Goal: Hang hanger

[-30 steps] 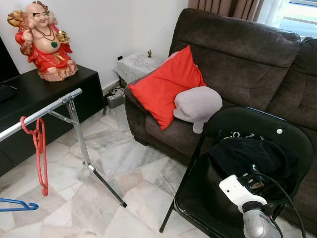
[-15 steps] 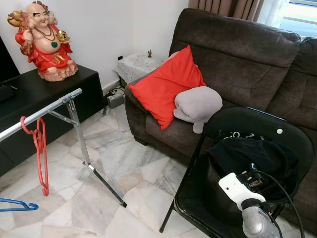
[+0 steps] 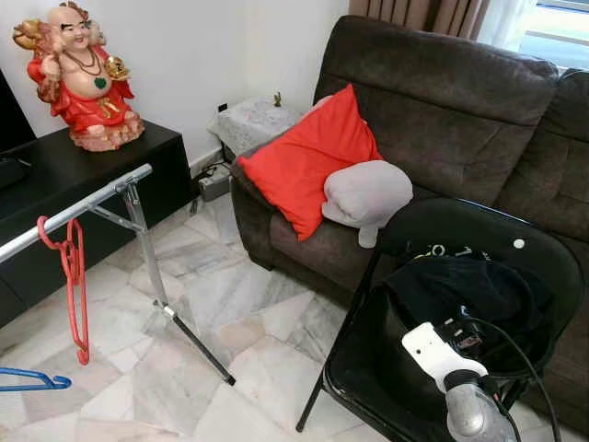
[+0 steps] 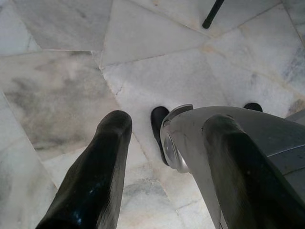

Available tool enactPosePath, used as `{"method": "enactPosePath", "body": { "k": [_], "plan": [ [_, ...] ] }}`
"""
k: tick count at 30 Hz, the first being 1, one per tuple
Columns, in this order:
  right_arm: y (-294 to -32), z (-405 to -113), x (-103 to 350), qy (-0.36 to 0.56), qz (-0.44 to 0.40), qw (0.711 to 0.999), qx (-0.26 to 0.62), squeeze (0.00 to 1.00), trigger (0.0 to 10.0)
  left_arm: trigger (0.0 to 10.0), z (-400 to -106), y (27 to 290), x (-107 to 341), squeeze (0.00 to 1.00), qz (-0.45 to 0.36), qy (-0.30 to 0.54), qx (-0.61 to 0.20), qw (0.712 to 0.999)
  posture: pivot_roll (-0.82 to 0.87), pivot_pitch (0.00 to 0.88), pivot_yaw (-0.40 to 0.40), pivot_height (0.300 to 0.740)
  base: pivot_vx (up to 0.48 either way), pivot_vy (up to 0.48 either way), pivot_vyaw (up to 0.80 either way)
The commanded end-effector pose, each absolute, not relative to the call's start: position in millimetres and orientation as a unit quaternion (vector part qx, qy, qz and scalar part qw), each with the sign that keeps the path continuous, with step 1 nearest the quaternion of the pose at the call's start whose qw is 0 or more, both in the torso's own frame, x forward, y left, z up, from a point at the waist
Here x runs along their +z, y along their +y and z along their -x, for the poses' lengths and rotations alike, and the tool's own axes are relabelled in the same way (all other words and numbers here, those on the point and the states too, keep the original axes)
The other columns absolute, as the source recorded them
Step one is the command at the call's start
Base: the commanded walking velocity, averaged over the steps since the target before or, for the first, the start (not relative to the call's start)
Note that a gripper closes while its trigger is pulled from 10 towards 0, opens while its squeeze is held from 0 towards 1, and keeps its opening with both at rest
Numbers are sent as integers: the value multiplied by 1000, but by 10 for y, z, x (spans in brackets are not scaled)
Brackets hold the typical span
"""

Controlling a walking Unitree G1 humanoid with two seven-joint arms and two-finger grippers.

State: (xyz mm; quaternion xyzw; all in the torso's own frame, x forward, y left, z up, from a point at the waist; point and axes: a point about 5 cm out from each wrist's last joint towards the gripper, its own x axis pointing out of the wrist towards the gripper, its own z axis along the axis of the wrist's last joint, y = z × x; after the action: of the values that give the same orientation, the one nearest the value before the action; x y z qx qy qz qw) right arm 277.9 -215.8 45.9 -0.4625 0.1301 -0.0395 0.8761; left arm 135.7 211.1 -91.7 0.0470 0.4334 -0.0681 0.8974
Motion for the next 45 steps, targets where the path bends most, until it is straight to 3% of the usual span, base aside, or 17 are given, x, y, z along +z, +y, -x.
{"method": "enactPosePath", "body": {
  "k": [1,15,30,45],
  "plan": [
    [-2130,-2782,430,134,460,877,-29,0,10000,10000,-1300,2145,-933,0,-48,443,-63,893,107,36,-16,740,0,0,0],
    [-2143,-2764,645,62,466,878,-93,0,10000,10000,-1291,2135,-938,0,-48,444,-64,893,105,38,-16,740,0,0,0],
    [-2140,-2596,646,56,467,876,-105,0,10000,10000,-1286,2130,-944,0,-49,448,-65,890,100,40,-18,740,0,0,0],
    [-2224,-2608,797,26,480,864,-149,0,10000,10000,-1277,2119,-948,0,-49,447,-66,890,101,39,-18,740,0,0,0]
  ]
}}
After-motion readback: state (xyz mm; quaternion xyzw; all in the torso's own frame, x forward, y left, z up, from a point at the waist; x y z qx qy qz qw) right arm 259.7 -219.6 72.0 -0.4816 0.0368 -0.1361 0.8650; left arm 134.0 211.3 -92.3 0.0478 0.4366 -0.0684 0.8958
